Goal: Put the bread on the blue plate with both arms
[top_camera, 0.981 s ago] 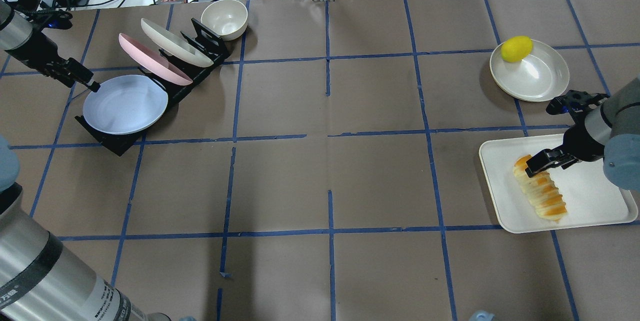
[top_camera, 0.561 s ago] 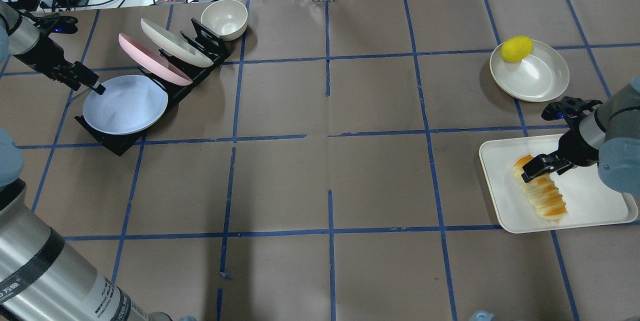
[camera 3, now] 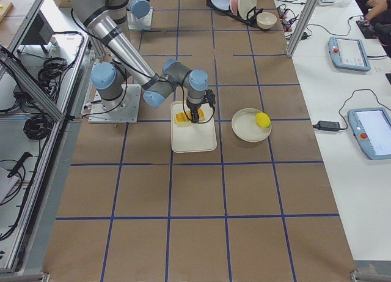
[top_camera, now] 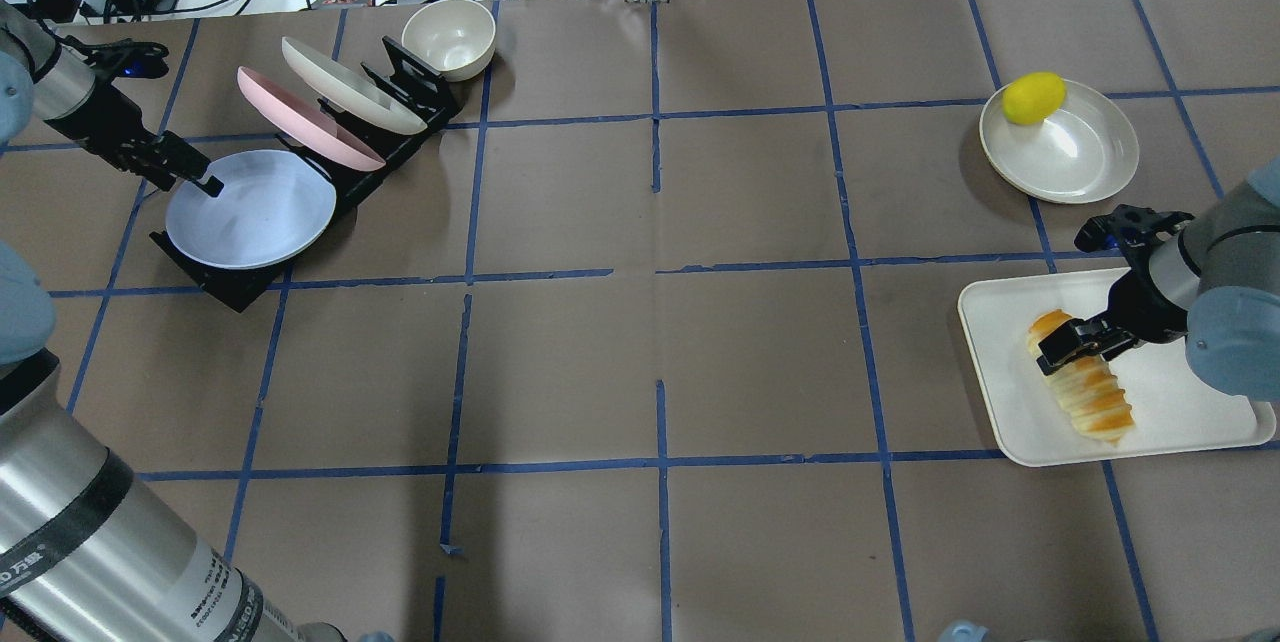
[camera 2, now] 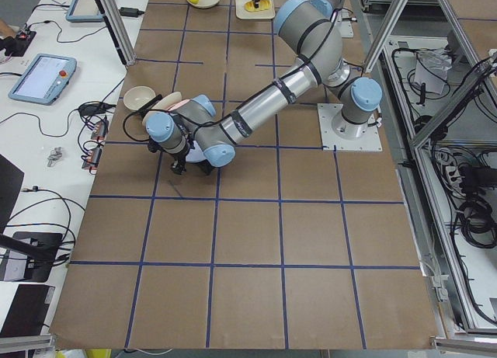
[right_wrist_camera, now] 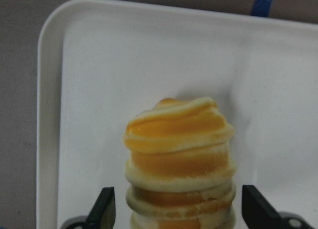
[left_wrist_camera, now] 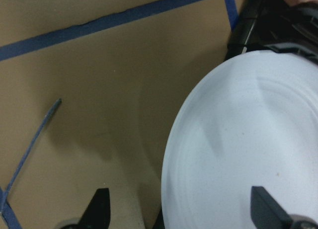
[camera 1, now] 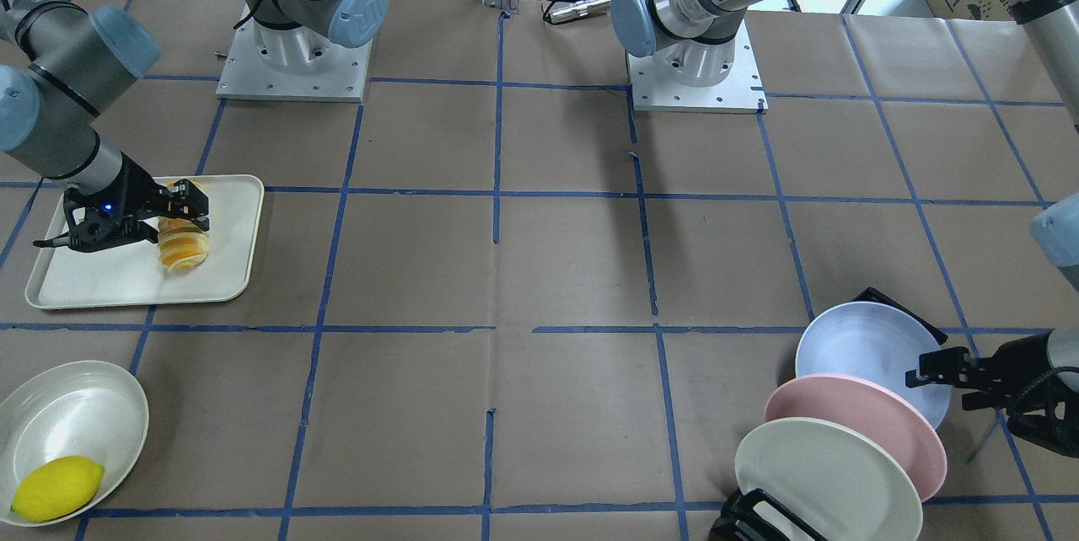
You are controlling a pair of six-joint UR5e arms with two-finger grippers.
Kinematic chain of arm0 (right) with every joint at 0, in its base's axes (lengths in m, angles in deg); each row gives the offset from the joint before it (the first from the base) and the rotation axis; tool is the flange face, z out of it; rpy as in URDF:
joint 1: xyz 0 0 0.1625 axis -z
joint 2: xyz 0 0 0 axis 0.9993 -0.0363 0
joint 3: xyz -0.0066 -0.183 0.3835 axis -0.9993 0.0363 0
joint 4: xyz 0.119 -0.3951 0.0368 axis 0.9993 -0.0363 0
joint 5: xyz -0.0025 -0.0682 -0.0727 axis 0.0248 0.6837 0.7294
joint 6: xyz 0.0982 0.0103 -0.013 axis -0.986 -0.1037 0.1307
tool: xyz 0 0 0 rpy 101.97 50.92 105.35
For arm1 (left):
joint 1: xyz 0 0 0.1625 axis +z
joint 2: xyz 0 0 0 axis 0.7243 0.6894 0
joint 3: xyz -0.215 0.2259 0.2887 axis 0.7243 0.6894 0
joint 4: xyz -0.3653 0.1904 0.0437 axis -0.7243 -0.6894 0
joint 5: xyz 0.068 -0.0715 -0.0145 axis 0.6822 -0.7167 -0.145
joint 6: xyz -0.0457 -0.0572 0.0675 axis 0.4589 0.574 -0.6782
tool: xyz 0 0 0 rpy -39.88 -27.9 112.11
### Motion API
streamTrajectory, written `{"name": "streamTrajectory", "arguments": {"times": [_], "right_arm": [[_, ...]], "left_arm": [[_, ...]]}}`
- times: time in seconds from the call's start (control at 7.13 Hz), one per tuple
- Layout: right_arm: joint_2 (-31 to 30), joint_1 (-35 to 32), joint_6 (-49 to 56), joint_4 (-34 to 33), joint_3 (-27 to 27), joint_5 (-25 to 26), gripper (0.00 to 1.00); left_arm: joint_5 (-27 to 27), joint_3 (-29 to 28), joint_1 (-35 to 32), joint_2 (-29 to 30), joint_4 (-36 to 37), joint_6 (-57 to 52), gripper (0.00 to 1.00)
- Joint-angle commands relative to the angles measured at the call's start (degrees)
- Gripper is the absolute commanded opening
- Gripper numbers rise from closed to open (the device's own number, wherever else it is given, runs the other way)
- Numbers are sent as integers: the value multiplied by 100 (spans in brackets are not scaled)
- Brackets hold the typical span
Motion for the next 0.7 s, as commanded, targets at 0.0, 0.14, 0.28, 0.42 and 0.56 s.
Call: {"name": "streamTrajectory", "arguments": {"times": [0.0, 0.14, 0.28, 0.42, 0.56], "right_arm": [[-30, 0, 47, -50, -18, 4, 4], [-57, -9, 30, -50, -18, 13, 4], [-74, -26, 38, -41, -18, 4, 4], [-83, -35, 12, -41, -18, 13, 4], [-275, -53, 29, 37, 60, 21, 3]], "left_arm": [[4, -2, 13, 102, -7, 33, 76], [13, -2, 4, 50, -33, 67, 54], [31, -2, -5, -28, -68, 224, 29], [40, -11, -5, -47, -208, 313, 12], [83, -55, -14, -134, -218, 349, 11]]}}
